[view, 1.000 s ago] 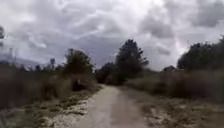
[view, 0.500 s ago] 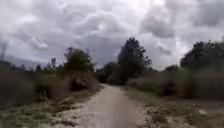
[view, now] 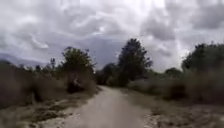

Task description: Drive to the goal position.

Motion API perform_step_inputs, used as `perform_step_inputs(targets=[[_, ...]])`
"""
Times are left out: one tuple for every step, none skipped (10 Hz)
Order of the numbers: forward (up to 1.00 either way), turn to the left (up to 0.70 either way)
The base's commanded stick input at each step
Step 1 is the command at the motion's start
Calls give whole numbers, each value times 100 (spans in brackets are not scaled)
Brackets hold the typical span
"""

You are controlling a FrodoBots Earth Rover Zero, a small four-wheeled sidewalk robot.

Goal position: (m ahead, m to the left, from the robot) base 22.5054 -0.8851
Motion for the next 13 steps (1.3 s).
perform_step_inputs(targets=[[85,0],[85,0],[85,0],[85,0],[85,0],[85,0],[85,0],[85,0],[85,0],[85,0],[85,0],[85,0],[85,0]])
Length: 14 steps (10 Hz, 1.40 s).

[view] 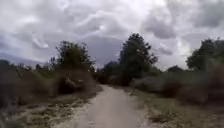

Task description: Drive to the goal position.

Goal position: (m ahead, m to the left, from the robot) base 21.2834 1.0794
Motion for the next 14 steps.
perform_step_inputs(targets=[[85,0],[85,0],[85,0],[85,0],[85,0],[85,0],[85,0],[85,0],[85,0],[85,0],[85,0],[85,0],[85,0],[85,0]])
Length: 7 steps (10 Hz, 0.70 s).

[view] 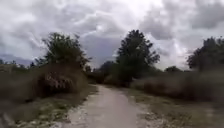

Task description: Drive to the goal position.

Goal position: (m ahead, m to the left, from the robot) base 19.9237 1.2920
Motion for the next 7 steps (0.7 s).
perform_step_inputs(targets=[[85,0],[85,0],[85,8],[85,34],[85,33],[85,23],[85,9]])
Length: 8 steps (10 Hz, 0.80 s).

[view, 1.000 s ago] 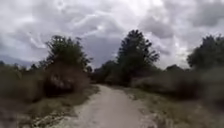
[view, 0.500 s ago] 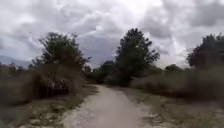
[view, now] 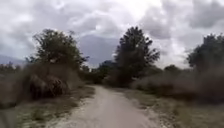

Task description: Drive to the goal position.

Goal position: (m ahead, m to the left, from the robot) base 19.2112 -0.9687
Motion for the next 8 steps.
perform_step_inputs(targets=[[85,9],[85,31],[85,31],[85,13],[85,0],[85,0],[85,0],[85,0]])
